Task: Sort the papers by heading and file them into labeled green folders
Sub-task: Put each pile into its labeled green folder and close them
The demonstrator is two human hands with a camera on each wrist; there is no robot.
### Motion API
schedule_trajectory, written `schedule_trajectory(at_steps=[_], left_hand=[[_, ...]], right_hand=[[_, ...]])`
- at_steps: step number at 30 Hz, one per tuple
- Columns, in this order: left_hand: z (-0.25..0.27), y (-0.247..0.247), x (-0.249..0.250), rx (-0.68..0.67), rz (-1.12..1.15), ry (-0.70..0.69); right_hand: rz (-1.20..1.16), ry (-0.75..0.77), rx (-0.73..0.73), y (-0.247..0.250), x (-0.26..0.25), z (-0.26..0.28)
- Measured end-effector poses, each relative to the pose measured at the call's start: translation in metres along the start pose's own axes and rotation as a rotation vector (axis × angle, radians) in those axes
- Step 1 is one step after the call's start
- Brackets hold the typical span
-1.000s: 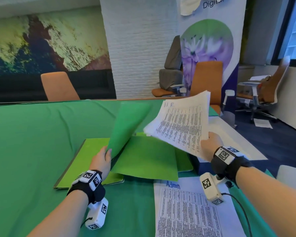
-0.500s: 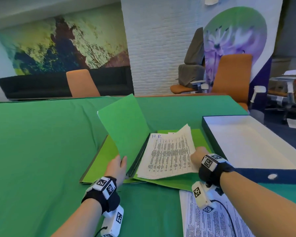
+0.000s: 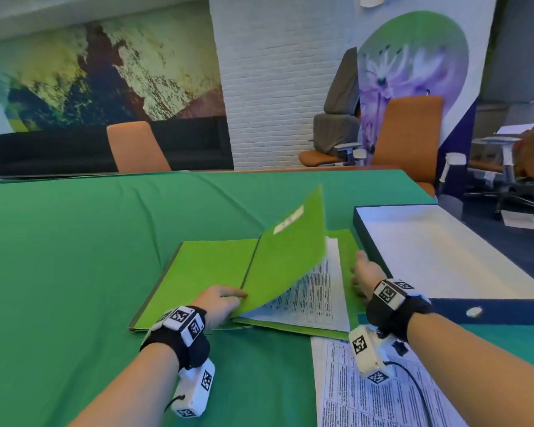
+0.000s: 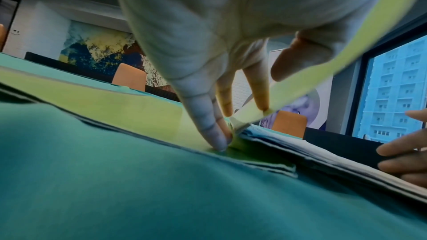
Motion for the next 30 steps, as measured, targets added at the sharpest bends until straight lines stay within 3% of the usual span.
schedule_trajectory(at_steps=[5, 11, 17, 21, 24, 30], left_hand=[[-0.012, -0.009, 0.009, -0.043, -0.24, -0.001], [-0.01, -0.011, 0.004, -0.099, -0.202, 0.009], [-0.004, -0.018, -0.004, -0.14, -0.331, 0.031], [0.001, -0.017, 0.003, -0.052, -0.479, 0.002], [0.001, -0.009, 0.008, 0.03, -0.463, -0.015], [-0.001, 0.009, 0.008, 0.093, -0.32, -0.043]], right_hand=[[0.099, -0.043, -0.137, -0.006, 0.008, 0.001], [0.179, -0.082, -0.236, -0.017, 0.006, 0.004], [0.561, -0.056, -0.186, -0.02, 0.012, 0.02], [0.568, -0.001, -0.201, -0.021, 0.006, 0.019], [0.543, 0.013, -0.194, -0.02, 0.005, 0.018], [0.204, 0.113, -0.09, -0.009, -0.007, 0.015]])
Point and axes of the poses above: each hand's wrist, its own z-axis away from the middle knuckle, its own y-axis out of the back of the hand, x = y × z, the point moved 8 cm from there along -z, towards the middle knuckle, and after that the axes turned 7 degrees about -x, right-handed, at the moved point
